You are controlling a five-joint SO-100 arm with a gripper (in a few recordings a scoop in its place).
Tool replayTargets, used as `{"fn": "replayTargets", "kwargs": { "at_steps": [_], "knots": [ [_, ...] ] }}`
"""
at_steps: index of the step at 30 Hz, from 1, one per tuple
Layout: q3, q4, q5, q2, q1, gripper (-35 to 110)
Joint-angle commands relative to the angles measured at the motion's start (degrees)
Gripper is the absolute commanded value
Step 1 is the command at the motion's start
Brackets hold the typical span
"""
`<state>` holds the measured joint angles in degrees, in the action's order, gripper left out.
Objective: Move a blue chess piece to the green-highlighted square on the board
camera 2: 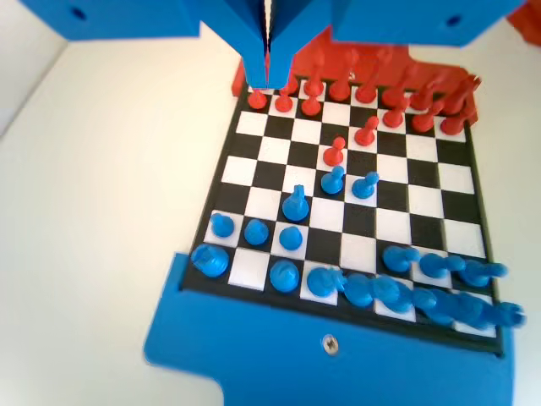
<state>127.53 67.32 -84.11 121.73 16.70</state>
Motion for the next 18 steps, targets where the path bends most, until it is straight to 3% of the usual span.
{"fn": "replayTargets", "kwargs": {
  "at_steps": [1, 18],
  "knots": [
    [-4.0, 6.6, -0.6, 10.3, 2.0, 1],
    [-21.9, 35.0, -5.8, 28.3, 8.7, 1]
  ]
}}
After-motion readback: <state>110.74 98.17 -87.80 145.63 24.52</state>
